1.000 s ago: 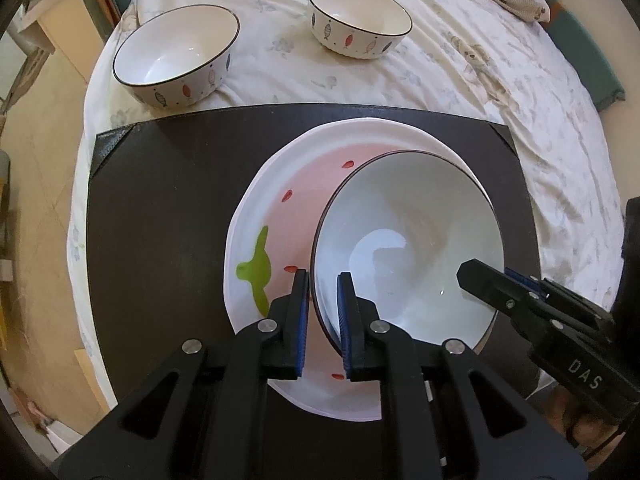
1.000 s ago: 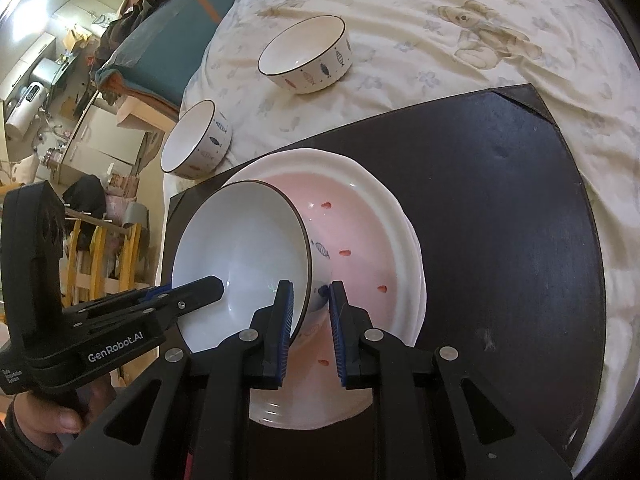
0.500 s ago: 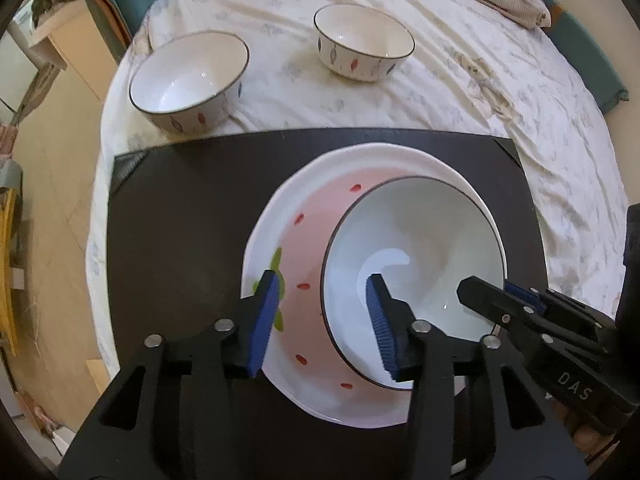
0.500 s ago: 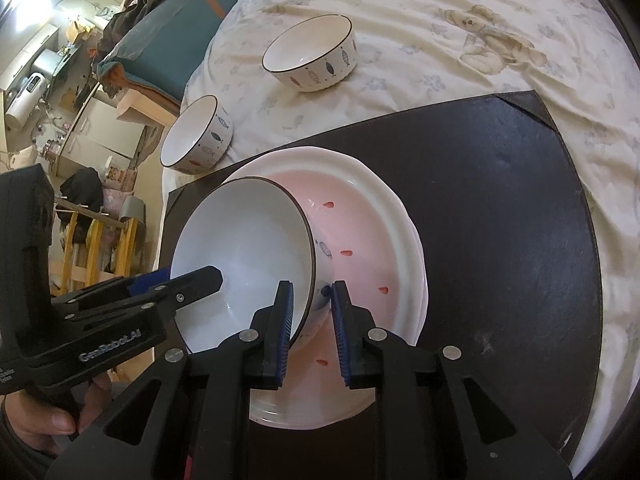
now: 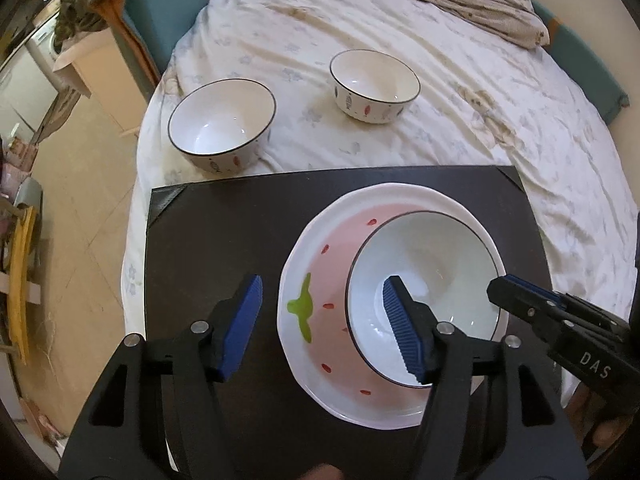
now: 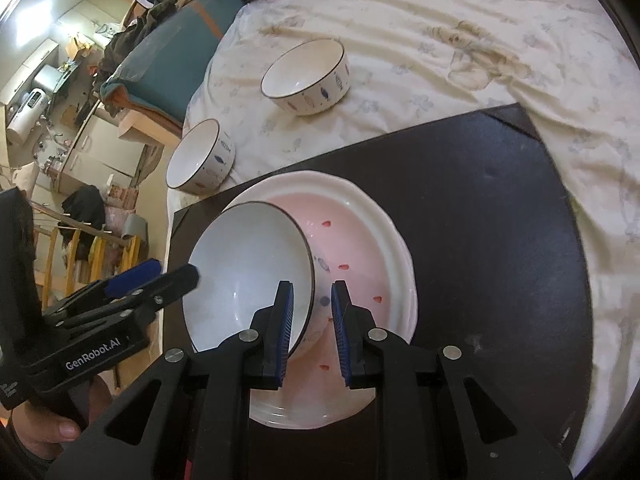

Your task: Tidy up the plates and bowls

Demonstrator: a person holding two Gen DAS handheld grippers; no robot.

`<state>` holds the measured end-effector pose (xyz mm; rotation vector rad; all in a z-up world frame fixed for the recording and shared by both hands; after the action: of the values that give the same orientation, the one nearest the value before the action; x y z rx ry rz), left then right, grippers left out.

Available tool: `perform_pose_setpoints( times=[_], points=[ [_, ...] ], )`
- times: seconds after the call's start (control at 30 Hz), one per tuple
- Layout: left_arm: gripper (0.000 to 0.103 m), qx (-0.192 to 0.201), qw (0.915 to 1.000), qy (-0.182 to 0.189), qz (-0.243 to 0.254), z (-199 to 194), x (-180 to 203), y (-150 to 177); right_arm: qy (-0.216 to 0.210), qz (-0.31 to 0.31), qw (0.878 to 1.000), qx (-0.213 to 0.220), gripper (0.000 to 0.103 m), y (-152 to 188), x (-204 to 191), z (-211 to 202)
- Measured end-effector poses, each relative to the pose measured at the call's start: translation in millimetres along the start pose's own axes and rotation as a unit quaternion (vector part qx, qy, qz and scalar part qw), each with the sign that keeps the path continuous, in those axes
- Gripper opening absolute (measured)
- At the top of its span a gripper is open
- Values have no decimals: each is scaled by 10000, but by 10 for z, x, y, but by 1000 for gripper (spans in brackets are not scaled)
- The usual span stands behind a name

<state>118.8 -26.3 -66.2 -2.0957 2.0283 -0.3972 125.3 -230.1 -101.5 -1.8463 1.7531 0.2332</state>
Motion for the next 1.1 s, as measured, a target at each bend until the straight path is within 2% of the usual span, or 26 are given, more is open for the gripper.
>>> perform_pose_setpoints(
  times=[0.07, 0.1, 0.13, 0.2, 0.27, 0.33, 0.37, 0.43, 0.5, 0.57, 0.77, 1.0, 1.1],
  points=[
    [59, 54, 9999, -6, -99, -33, -40, 0, 55, 3, 10000, 59, 25, -12, -5, -37],
    [59, 94, 9999, -34, -133, -51, -59, -2, 97, 32, 9999, 75, 33, -15, -6, -58],
    [59, 122, 9998, -48, -157, -64, -73, -3, 103, 54, 9999, 95, 53, -16, -11, -82],
    [59, 217, 9995, -65, -223, -108, -105, 0, 86, 44, 9996, 283, 74, -18, -40, -166],
    [63, 376, 9988, -122, -291, -168, -147, -4, 190, -74, 9985, 501, 75, -14, -81, -253],
    [84, 494, 9981, -130, -335, -216, -179, -10, 310, -244, 9969, 680, 81, -10, -118, -315],
    [87, 568, 9976, -107, -370, -242, -200, -11, 354, -280, 9959, 788, 84, -8, -128, -350],
    [93, 669, 9968, -103, -431, -275, -237, -22, 357, -321, 9941, 975, 97, -10, -144, -416],
    [98, 724, 9963, -124, -440, -287, -257, -40, 470, -415, 9910, 1180, 102, -25, -177, -478],
    [99, 717, 9961, -246, -457, -286, -280, -80, 524, -501, 9885, 1326, 102, -60, -210, -524],
    [99, 516, 9968, -283, -549, -225, -340, -350, 544, -654, 9874, 1336, 103, -350, -224, -523],
    [99, 307, 9968, -157, -725, 1, -307, -758, 547, -506, 9876, 1379, 103, -901, -140, -468],
    [99, 411, 9971, -261, -578, 87, -214, -960, 481, -421, 9897, 1279, 103, -1165, -65, -385]
  ],
)
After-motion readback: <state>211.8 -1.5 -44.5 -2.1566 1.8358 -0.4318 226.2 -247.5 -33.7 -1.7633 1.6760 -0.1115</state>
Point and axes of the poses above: each gripper's, at about its wrist camera, not at the fingertips, and z roughly the way its jaws point, x to its right, y to its underside, the point moved 1 cm from there along z, roughly the way its jaws point, and after that the axes turned 3 degrees about -x, right-handed, at the moved point
